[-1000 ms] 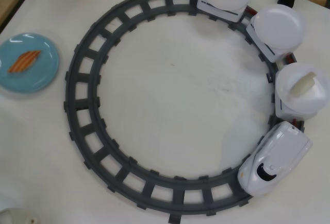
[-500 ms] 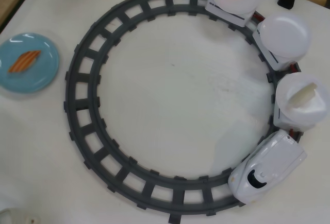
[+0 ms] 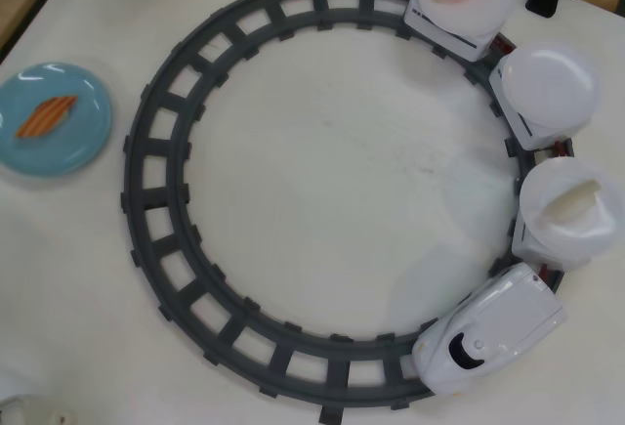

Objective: Pick up the sushi from the Shinkansen and put it on the blue dish

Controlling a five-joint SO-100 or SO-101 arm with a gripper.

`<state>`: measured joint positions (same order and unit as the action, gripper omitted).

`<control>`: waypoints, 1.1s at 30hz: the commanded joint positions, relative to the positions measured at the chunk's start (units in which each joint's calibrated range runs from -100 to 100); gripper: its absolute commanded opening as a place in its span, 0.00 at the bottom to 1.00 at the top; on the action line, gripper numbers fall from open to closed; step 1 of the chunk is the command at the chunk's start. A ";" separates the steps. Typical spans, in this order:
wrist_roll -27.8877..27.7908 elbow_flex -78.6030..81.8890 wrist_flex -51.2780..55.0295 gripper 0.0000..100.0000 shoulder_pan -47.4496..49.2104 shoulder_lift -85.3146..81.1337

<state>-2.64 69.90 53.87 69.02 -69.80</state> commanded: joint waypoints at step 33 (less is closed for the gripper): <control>-5.00 -92.44 41.29 0.22 -52.21 49.77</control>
<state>-6.73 -16.19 92.94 22.11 -21.97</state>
